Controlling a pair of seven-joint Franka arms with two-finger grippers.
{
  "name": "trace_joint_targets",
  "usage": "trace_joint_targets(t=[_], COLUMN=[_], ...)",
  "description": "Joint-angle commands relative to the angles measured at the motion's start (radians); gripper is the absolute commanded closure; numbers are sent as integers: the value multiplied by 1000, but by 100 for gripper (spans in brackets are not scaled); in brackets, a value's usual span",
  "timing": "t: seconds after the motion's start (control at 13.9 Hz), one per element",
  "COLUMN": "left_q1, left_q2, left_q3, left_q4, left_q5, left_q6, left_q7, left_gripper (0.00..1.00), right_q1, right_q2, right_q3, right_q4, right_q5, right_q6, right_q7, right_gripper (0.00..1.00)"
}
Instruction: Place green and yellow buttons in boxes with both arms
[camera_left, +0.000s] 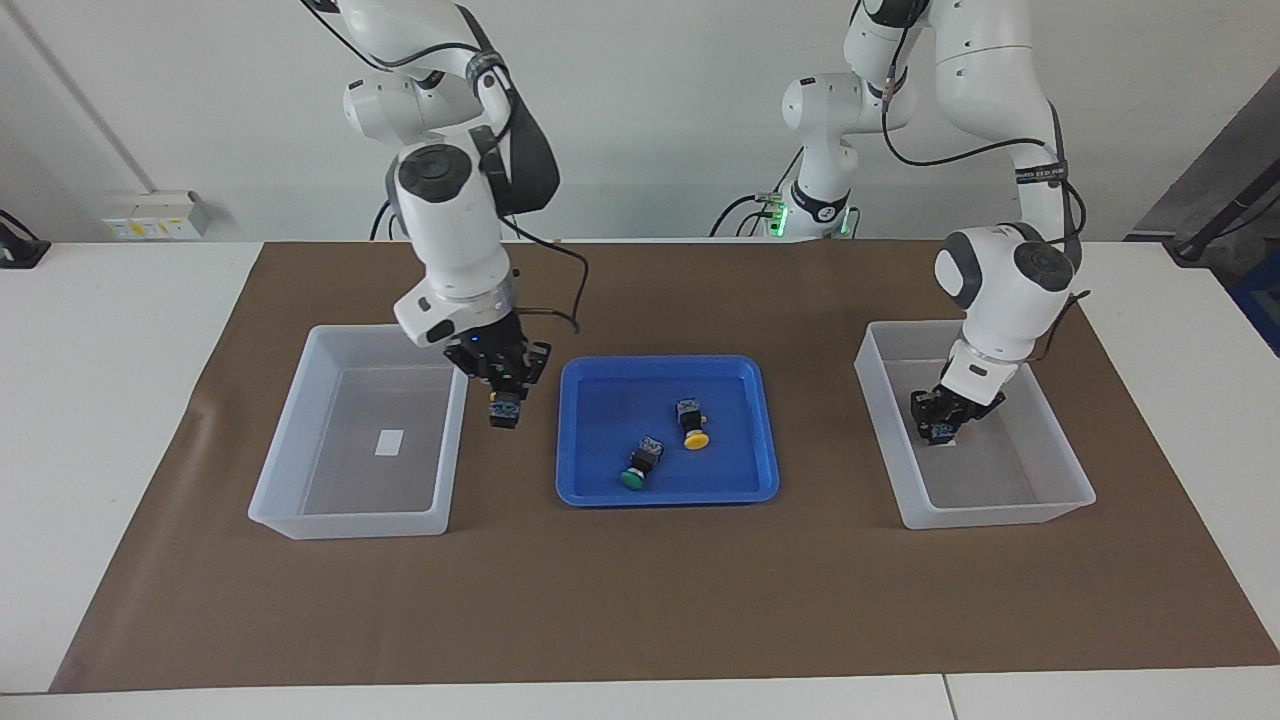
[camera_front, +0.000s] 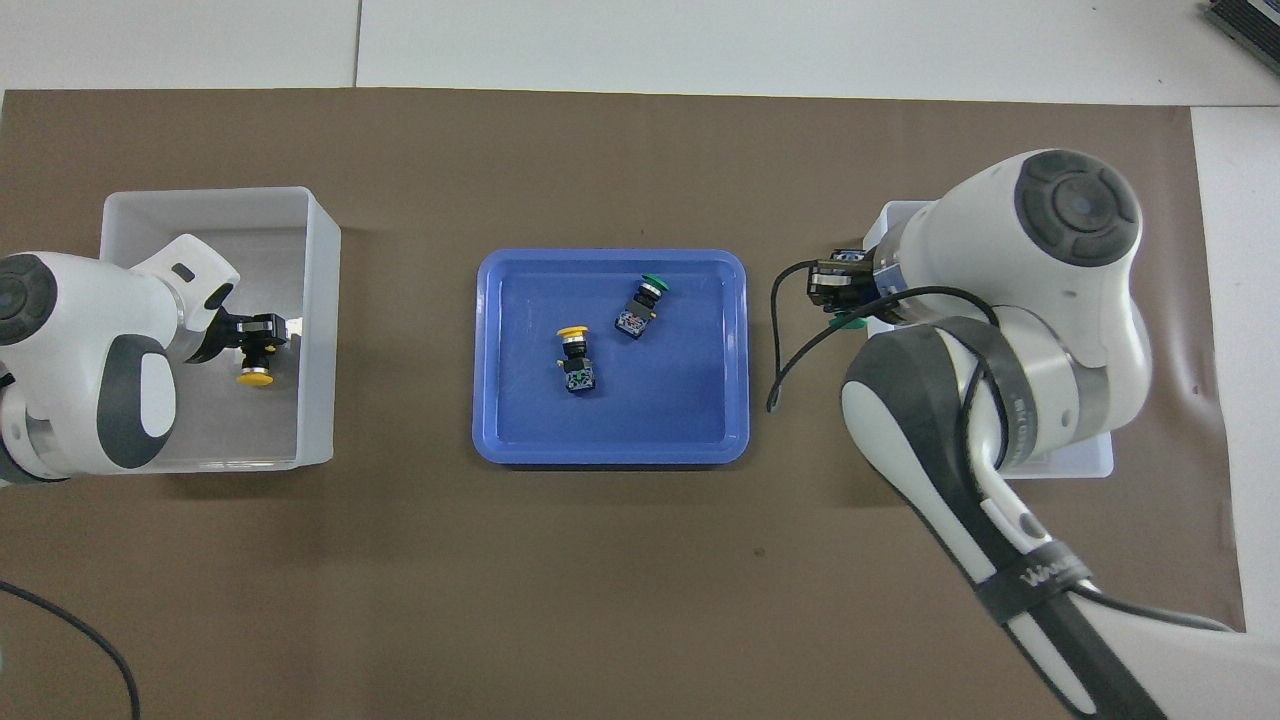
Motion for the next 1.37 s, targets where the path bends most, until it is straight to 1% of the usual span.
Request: trace_joint_targets(t=[0.0, 0.07, 0.22, 0.29, 0.36, 0.5, 0.65, 0.79, 0.87, 1.01, 1.08, 1.15, 1.23, 1.3], left_q1=[7, 1, -5, -5, -9, -51, -136, -202, -233, -291, -328, -359, -390, -411], left_q2=[-13, -18, -20, -16, -15, -23, -26, -27, -33, -65, -78, -88, -90, -87], left_q3=[-8, -8, -13, -16, -19, -19, -21, -24, -25, -27, -27, -27, -28, -28], left_q4=[37, 82, 212, 282, 336, 384, 384, 374, 348, 250, 204, 165, 147, 145], left_q5=[7, 7, 7, 7, 4, 3, 4, 1, -2, -12, -14, -14, -17, -34], left_q6=[-70, -134, -310, -402, -473, -543, -543, -520, -488, -373, -303, -247, -224, -216], left_q7=[13, 12, 4, 0, -4, -81, -241, -344, -367, -381, -381, -381, -385, -402], left_gripper=[0, 0, 0, 0, 0, 0, 0, 0, 0, 0, 0, 0, 0, 0], right_q1=[-103, -142, -208, -241, -254, -271, -278, -311, -317, -328, -323, -317, -314, -315], right_q2=[1, -2, -11, -11, -13, -14, -2, 15, 18, 33, 40, 43, 46, 50], right_q3=[13, 15, 15, 15, 15, 15, 13, 15, 13, 13, 15, 15, 15, 15], right_q4=[-17, -28, -80, -117, -161, -224, -251, -303, -314, -315, -315, -315, -315, -315], right_q5=[-15, -15, -15, -13, -13, -13, -13, -13, -13, -13, -13, -13, -13, -13], right_q6=[-1, 5, 20, 57, 101, 167, 213, 305, 337, 348, 356, 367, 377, 390], right_q7=[-209, -273, -384, -416, -439, -449, -450, -496, -528, -556, -552, -547, -547, -547], right_gripper=[100, 100, 100, 100, 100, 100, 100, 100, 100, 100, 94, 84, 58, 5])
